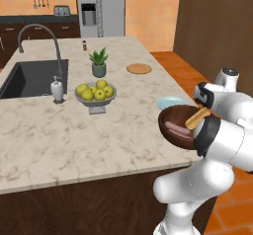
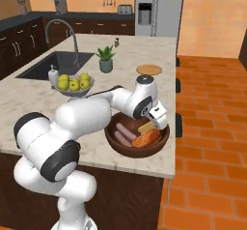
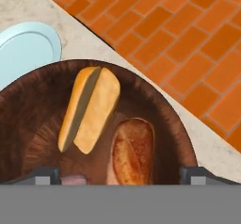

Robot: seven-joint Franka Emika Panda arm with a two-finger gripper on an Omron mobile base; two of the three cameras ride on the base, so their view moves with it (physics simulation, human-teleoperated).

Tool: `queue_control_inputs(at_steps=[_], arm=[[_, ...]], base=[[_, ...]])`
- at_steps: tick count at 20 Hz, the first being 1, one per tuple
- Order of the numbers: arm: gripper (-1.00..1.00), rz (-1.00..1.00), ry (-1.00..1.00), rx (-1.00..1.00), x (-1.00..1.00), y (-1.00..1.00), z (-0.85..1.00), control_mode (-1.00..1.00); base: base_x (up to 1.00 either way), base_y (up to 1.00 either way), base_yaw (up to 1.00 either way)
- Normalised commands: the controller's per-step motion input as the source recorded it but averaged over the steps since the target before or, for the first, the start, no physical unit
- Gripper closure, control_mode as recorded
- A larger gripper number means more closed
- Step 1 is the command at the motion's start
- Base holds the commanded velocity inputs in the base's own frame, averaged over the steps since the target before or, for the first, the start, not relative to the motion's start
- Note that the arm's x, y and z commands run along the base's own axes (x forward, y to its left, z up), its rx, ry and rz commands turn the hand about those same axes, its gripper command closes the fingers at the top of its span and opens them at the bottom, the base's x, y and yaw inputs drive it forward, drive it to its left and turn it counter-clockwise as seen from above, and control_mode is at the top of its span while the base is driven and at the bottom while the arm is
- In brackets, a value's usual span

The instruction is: Place one bun and one sausage from the bowl on each plate.

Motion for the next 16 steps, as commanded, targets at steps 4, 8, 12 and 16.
queue_control_inputs(at_steps=[4, 8, 12, 16], arm=[[-1.00, 0.00, -0.05, -0.02, 0.21, 0.06, -0.43, -1.00], [-1.00, -0.02, 0.00, 0.00, 0.23, -0.11, -0.46, -1.00], [-1.00, -0.03, 0.00, 0.00, 0.47, -0.06, -0.19, -1.00], [-1.00, 0.00, 0.00, 0.00, 0.64, -0.16, -0.02, -1.00]], base=[[0.00, 0.00, 0.00], [0.00, 0.00, 0.00], [0.00, 0.00, 0.00], [0.00, 0.00, 0.00]])
